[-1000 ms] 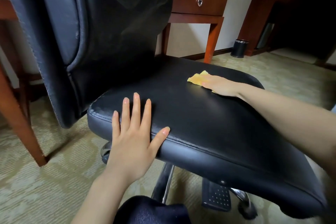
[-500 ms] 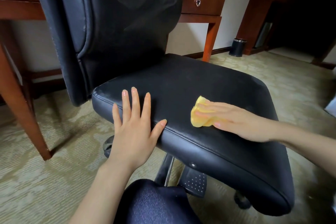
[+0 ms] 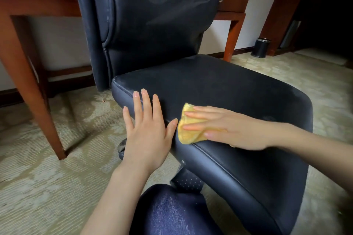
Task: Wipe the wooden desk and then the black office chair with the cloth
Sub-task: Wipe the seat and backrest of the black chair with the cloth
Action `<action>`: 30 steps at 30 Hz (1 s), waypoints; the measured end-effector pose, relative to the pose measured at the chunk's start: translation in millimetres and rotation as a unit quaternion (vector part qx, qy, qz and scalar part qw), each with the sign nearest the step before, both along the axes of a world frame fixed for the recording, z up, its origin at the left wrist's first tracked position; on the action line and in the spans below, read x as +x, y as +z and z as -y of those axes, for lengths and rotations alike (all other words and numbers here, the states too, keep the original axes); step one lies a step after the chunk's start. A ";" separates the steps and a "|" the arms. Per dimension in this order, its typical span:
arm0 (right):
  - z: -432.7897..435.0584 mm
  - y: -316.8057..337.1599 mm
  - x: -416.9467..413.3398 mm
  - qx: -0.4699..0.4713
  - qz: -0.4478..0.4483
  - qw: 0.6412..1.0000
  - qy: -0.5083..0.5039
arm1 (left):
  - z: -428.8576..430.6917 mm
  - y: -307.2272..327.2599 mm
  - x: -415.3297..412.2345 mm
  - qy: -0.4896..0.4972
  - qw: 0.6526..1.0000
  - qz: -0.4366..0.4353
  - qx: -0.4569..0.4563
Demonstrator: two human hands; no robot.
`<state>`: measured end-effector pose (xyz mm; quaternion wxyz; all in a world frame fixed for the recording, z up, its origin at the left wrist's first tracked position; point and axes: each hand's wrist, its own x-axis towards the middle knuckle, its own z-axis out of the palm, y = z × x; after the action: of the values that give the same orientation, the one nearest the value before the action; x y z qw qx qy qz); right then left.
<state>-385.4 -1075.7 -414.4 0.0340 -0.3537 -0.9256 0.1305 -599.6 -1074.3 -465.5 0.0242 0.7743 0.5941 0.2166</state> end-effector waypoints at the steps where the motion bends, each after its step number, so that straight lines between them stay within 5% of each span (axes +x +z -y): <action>1: -4.0 -1.8 -1.2 0.008 -0.002 1.000 -0.023 | 0.3 0.3 -0.2 -0.001 1.000 0.003 -0.002; 12: -81.7 -3.9 28.4 0.034 0.055 0.981 -0.184 | 8.2 4.0 2.7 -0.030 0.999 0.032 -0.015; 22: -71.2 -7.0 126.0 0.020 0.087 0.881 -0.465 | 22.0 0.3 24.1 -0.078 0.997 0.001 0.026; 30: -27.0 -14.7 127.5 0.033 0.087 0.866 -0.492 | 21.4 2.1 23.4 -0.073 0.997 0.017 0.004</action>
<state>-257.8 -1048.7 -429.1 0.0250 -0.7714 -0.6349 0.0346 -576.2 -1095.7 -463.4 0.0467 0.8121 0.5343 0.2300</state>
